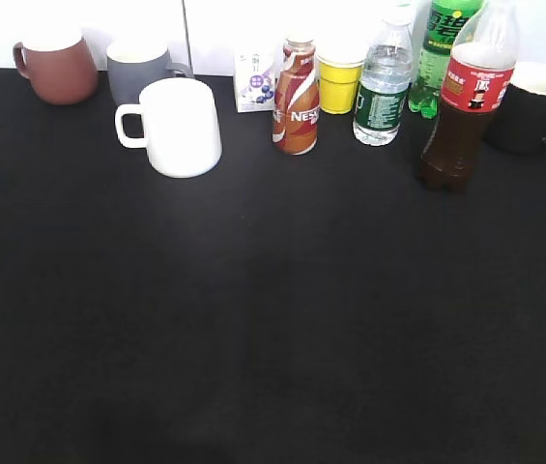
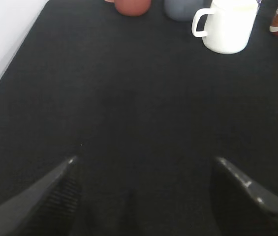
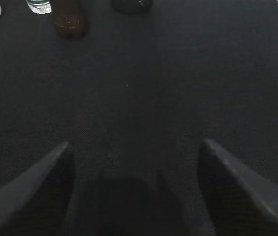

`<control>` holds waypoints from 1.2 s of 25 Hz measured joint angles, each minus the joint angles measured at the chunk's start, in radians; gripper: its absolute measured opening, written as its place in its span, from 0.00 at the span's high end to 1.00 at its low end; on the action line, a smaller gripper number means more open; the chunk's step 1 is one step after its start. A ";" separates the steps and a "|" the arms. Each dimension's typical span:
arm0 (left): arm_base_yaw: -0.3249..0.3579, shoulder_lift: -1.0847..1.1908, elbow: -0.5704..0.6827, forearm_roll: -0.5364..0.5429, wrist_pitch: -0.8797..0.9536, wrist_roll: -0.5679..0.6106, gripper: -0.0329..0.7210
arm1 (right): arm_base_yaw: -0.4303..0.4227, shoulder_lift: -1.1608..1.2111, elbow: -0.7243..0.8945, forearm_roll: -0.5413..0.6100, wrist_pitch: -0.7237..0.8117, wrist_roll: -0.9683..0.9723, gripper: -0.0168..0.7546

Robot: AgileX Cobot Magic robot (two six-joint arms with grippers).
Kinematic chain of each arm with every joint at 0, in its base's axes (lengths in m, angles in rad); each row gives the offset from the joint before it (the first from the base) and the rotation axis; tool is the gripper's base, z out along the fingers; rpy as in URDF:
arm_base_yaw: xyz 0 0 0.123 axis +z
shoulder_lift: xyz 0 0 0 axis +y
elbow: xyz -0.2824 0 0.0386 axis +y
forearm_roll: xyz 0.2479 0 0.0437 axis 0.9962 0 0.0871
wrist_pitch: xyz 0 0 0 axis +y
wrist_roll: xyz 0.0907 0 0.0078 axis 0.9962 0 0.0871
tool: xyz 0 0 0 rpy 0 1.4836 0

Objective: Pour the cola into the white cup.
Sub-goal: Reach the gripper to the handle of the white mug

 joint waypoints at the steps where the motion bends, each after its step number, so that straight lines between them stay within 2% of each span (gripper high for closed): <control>1: 0.000 0.000 0.000 0.000 0.000 0.000 0.14 | 0.000 0.000 0.000 0.000 0.000 0.000 0.21; 5: 0.000 0.000 0.000 0.000 0.000 0.000 0.15 | 0.000 0.000 0.000 0.000 0.000 0.000 0.21; 8: 0.000 0.000 -0.009 -0.001 -0.015 0.000 0.21 | 0.000 0.000 0.000 0.000 0.000 0.000 0.21; 9: 0.000 0.000 -0.021 -0.001 -0.078 0.000 0.25 | 0.000 0.000 0.000 0.000 0.000 0.000 0.21; 10: 0.000 0.000 -0.016 -0.001 -0.261 0.000 0.29 | 0.000 0.000 0.000 0.000 0.000 0.000 0.21; 11: 0.000 0.000 -0.008 -0.001 -0.342 0.000 0.30 | 0.000 0.000 0.000 0.000 0.000 0.000 0.21; 14: 0.000 0.063 0.120 -0.002 -0.802 0.000 0.32 | 0.000 0.000 0.000 0.000 0.001 0.000 0.21; 16: 0.000 0.236 0.236 -0.009 -1.059 0.000 0.32 | 0.000 0.000 0.000 0.000 0.000 0.000 0.21; 17: 0.000 0.283 0.247 -0.017 -1.100 0.000 0.32 | 0.000 0.000 0.000 0.000 0.000 0.000 0.21; 21: -0.009 0.745 0.259 -0.014 -1.510 0.000 0.36 | 0.000 0.000 0.000 0.000 0.000 0.000 0.21; 22: -0.040 0.851 0.259 -0.013 -1.598 0.000 0.36 | 0.000 0.000 0.000 0.000 0.000 0.000 0.21; 26: -0.232 1.214 0.245 -0.012 -1.835 0.000 0.36 | 0.000 0.000 0.000 0.000 0.000 0.000 0.21; 28: -0.274 1.401 0.176 -0.011 -1.909 0.000 0.36 | 0.000 0.000 0.000 0.000 0.000 0.000 0.21; 30: -0.276 1.564 0.078 -0.014 -1.955 0.000 0.36 | 0.000 0.000 0.000 0.000 0.000 0.000 0.21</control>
